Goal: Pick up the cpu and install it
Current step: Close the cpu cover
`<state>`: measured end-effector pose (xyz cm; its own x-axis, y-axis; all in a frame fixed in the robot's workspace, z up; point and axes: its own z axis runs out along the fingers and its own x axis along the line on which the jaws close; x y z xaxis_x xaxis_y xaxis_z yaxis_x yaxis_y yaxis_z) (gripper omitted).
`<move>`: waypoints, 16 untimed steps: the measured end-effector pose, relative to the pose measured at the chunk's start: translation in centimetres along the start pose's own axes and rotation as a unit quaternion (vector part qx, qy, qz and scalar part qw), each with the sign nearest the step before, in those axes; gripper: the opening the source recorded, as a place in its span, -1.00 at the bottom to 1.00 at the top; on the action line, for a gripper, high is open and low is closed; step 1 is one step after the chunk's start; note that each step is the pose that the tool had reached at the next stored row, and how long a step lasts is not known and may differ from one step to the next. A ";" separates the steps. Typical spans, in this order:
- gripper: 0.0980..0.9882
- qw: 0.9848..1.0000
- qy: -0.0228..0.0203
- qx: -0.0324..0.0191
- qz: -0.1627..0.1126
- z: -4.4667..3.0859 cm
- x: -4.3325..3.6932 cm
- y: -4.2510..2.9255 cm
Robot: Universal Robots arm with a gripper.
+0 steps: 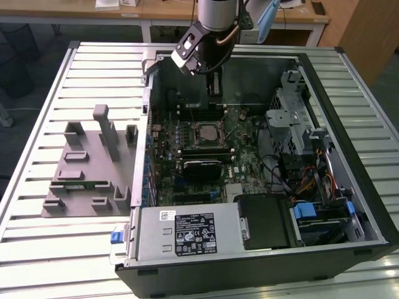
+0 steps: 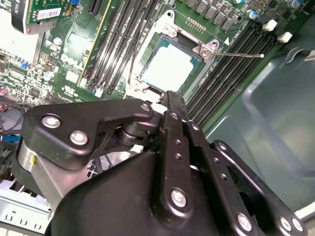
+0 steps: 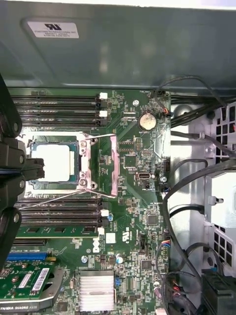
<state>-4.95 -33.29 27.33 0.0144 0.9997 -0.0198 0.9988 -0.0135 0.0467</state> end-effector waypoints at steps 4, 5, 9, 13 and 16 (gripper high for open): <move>-0.98 1.000 0.000 0.000 0.000 -0.45 -0.01 0.02; -0.98 1.000 0.000 0.000 0.000 -0.50 -0.01 0.02; -0.98 1.000 0.000 0.000 0.000 -0.50 -0.01 0.02; -0.98 1.000 0.000 0.000 0.000 -0.50 -0.01 0.13; -0.98 1.000 0.000 0.000 0.000 -0.49 0.00 0.34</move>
<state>-4.63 -33.28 27.83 0.0144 0.9997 -0.0198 0.9988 -0.0135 0.0472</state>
